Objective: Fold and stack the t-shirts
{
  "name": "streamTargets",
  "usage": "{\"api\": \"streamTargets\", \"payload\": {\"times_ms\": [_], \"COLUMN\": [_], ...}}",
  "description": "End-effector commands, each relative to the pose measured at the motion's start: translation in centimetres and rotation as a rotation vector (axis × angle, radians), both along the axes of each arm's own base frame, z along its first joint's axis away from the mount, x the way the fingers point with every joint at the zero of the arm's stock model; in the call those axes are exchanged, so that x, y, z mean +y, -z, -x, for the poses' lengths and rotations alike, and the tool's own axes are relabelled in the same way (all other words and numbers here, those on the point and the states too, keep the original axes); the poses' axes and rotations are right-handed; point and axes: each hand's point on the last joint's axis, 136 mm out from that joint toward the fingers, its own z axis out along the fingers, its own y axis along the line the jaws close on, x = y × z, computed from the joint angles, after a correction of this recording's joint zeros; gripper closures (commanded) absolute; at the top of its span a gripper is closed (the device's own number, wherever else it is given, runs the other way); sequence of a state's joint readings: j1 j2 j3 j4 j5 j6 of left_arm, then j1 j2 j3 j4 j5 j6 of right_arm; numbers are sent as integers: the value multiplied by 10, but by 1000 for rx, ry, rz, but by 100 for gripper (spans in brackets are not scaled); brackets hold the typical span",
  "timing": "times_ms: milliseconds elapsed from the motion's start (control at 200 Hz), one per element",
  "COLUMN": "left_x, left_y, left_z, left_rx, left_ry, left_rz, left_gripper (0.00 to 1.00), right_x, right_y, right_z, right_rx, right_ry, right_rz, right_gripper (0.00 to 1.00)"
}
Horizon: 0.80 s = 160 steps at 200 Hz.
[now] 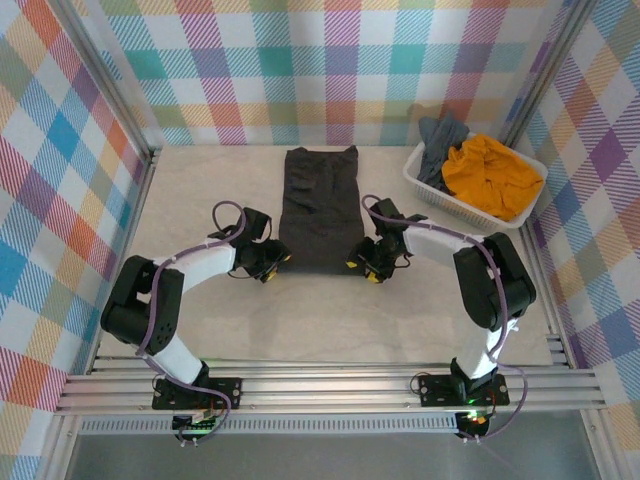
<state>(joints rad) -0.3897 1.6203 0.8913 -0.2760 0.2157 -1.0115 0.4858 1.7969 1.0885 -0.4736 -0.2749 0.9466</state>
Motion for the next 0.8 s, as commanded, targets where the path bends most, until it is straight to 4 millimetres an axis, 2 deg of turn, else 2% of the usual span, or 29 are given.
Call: {"api": "streamTargets", "payload": {"times_ms": [0, 105, 125, 270, 465, 530, 640, 795], "left_x": [4, 2, -1, -11, -16, -18, -17, -14], "left_y": [-4, 3, 1, 9, 15, 15, 6, -12], "left_z": [9, 13, 8, 1, -12, -16, -22, -19], "left_rx": [-2, 23, -2, 1, -8, -11, -41, -80], "left_ry": [-17, -17, -17, -13, -5, -4, -8, 12], "left_rz": [-11, -1, 15, 49, 45, 50, 39, 28], "left_gripper": [45, 46, 47, 53, 69, 79, 100, 100], "right_x": [9, 9, 9, 8, 11, 11, 10, 3], "right_y": [1, 7, 8, 9, 8, 7, 1, -13], "right_z": [-14, -15, -15, -21, -28, -31, -34, -26], "right_rx": [-8, 17, 17, 4, -15, -27, -45, -70], "right_ry": [11, 12, 13, 12, 0, -4, -5, -11], "right_rz": [-24, -8, -6, 12, 15, 21, 29, 38], "right_gripper": [47, 53, 54, 63, 79, 85, 99, 100]}}
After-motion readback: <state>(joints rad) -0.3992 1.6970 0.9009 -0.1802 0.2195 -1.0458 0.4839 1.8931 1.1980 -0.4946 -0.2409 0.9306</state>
